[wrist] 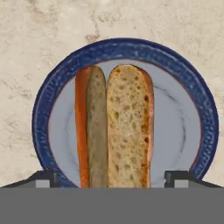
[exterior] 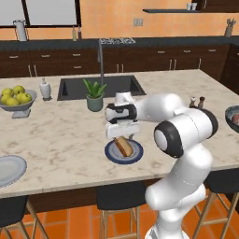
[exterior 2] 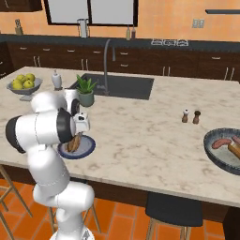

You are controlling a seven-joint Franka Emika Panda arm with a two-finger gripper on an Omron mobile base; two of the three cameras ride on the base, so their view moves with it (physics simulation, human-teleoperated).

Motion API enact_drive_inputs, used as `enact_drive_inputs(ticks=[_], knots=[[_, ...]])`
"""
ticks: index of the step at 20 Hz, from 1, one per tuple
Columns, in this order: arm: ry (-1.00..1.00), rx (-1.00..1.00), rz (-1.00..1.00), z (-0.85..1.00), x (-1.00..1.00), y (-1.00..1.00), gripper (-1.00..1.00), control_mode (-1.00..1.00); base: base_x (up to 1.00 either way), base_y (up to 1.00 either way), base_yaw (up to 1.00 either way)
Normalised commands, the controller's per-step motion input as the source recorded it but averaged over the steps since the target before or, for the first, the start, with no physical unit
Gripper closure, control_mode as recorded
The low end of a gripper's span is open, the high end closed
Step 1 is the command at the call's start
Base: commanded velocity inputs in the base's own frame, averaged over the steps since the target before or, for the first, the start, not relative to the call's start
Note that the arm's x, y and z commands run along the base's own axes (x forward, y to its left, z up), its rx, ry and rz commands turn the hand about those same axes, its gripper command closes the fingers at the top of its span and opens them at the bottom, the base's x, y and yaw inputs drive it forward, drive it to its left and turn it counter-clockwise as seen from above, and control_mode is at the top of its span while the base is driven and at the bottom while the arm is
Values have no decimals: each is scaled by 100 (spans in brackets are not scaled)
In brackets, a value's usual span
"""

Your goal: Place one bun and one sausage from the bowl on each plate.

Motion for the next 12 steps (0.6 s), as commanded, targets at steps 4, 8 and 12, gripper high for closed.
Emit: enact_drive_inputs(ticks=[4, 8, 12], knots=[[-2, 0, 0, 75, -73, -8, -100, -100, 0, 0, 0], [0, 0, 0, 57, -99, -42, -100, -100, 0, 0, 0], [0, 0, 0, 39, -100, -57, -100, -100, 0, 0, 0]])
